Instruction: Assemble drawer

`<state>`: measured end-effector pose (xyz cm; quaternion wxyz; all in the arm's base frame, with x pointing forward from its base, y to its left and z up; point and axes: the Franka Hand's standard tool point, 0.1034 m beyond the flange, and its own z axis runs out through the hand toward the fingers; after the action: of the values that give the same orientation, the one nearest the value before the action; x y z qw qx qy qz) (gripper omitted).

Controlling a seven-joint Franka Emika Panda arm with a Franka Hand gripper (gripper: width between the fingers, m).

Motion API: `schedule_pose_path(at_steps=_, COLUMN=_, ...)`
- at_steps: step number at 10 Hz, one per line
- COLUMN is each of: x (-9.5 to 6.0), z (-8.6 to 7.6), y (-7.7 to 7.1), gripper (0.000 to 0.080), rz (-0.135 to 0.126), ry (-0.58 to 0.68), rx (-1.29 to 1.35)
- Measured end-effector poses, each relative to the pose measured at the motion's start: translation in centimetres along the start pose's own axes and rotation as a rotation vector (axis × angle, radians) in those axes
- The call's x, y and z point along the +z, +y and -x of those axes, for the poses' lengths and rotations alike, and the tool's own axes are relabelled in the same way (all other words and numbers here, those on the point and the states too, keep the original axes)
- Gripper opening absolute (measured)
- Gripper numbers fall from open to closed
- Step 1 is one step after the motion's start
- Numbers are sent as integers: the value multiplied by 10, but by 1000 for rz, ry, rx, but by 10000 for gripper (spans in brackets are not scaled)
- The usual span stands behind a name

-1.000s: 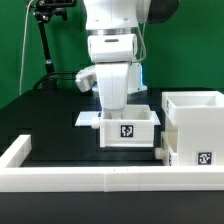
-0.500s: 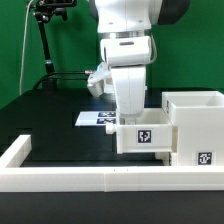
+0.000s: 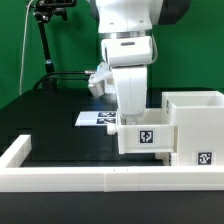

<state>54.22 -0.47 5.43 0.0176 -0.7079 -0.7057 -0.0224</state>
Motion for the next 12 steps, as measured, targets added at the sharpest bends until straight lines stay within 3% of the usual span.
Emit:
schedule_pose_path(at_steps=7, x=2, z=-10, y=4, gripper=42, rz=3, ry=2, rx=73)
schedule_pose_path(at_steps=12, x=2, z=-9, y=2, gripper=42, rz=6, ry=2, rx=77)
